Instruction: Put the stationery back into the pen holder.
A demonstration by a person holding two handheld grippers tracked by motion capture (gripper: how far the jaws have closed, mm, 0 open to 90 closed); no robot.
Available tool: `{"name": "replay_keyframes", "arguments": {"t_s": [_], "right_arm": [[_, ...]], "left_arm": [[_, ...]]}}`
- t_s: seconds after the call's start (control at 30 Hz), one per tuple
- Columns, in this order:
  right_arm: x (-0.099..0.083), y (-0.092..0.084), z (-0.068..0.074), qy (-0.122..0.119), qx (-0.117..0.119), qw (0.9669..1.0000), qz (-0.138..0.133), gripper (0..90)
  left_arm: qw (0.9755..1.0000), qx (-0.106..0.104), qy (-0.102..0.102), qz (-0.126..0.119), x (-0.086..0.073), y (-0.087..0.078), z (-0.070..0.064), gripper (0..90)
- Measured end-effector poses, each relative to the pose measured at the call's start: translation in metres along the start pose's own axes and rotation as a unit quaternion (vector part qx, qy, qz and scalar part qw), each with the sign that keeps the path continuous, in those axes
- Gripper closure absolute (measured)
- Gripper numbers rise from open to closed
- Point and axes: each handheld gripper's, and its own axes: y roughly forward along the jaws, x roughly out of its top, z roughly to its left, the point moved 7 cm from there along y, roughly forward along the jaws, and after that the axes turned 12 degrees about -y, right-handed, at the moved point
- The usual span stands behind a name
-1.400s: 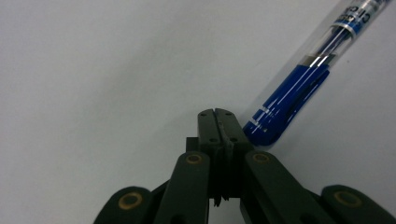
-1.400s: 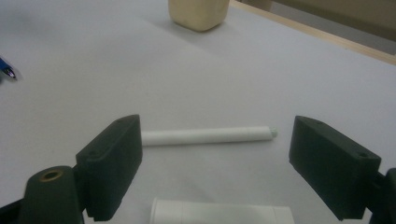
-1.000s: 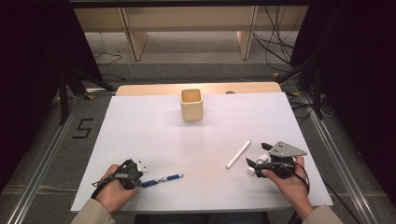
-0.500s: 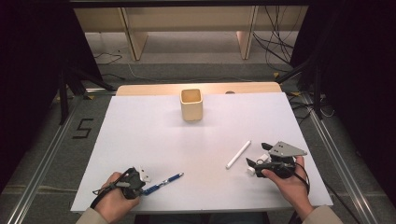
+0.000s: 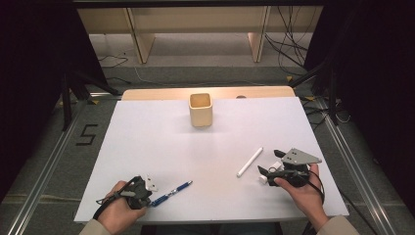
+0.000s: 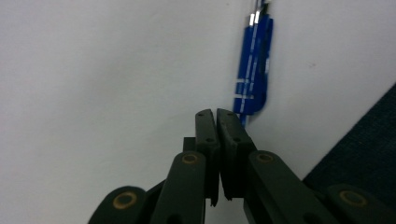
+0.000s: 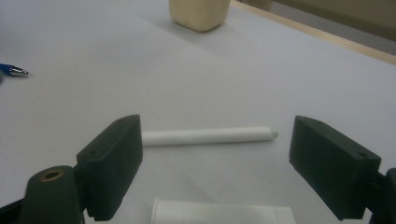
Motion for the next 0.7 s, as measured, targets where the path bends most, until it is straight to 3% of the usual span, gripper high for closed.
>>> {"name": "replay_keyframes", "arguments": {"t_s": [0.17,0.33,0.47,0.7], "right_arm": [[0.000,0.001,0.000,-0.001,0.000,1.0000,0.000,18.2],[0.000,0.001,0.000,0.000,0.000,1.0000,0.001,18.2],[0.000,0.001,0.000,-0.001,0.001,1.0000,0.001,18.2],[0.001,0.001,0.000,-0.002,0.001,1.0000,0.000,18.2]], "left_arm": [[0.9996,0.010,0.009,-0.025,0.014,-0.010,0.007,79.8],[0.9987,-0.030,0.022,-0.034,0.031,-0.013,-0.001,64.8],[0.9976,-0.054,0.039,-0.019,0.043,-0.011,-0.010,56.5],[0.9960,-0.058,0.067,0.014,0.058,0.002,-0.019,51.3]]}}
